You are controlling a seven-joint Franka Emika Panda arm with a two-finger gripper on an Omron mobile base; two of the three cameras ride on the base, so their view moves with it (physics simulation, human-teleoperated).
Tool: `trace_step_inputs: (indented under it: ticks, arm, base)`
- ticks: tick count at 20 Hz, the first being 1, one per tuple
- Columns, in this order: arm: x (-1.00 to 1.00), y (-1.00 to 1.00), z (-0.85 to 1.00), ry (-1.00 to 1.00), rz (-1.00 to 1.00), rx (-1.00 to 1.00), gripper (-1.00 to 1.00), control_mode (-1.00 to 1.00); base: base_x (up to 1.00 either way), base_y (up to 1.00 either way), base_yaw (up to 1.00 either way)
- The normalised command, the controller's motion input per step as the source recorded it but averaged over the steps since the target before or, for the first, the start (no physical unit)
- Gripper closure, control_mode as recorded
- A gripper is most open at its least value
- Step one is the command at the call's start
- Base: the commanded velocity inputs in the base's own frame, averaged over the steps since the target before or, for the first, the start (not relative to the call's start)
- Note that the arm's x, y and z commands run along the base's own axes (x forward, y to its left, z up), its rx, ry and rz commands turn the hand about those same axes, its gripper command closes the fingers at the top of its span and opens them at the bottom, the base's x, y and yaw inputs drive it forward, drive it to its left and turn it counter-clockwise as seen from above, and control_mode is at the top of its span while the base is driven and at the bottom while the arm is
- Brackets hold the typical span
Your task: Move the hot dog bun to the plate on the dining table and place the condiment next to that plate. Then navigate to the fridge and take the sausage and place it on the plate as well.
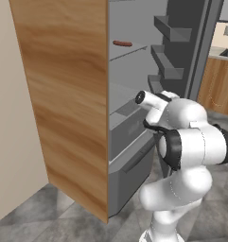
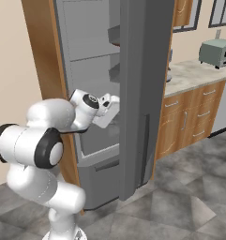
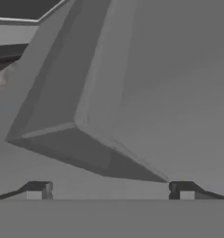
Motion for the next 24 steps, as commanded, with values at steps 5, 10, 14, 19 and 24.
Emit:
trace_step_inputs:
  ticks: [5,10,14,19,24]
  arm:
    - [0.71,-0.98,0.0,0.0,0.02,-0.01,-1.0,-1.0]
    - [0.57,-1.0,-0.06,0.0,0.03,0.0,-1.0,-1.0]
    - [0.51,-1.0,-0.01,0.0,0.0,0.0,-1.0,-1.0]
    - [0.19,-1.0,0.03,-0.02,0.0,0.0,-1.0,-1.0]
    - [-0.89,-0.35,0.43,-0.42,0.09,0.0,-1.0,-1.0]
  base:
    - [0.0,0.0,0.0]
    - [0.0,0.0,0.0]
    - [0.0,0.0,0.0]
    - [0.0,0.0,0.0]
    - [0.0,0.0,0.0]
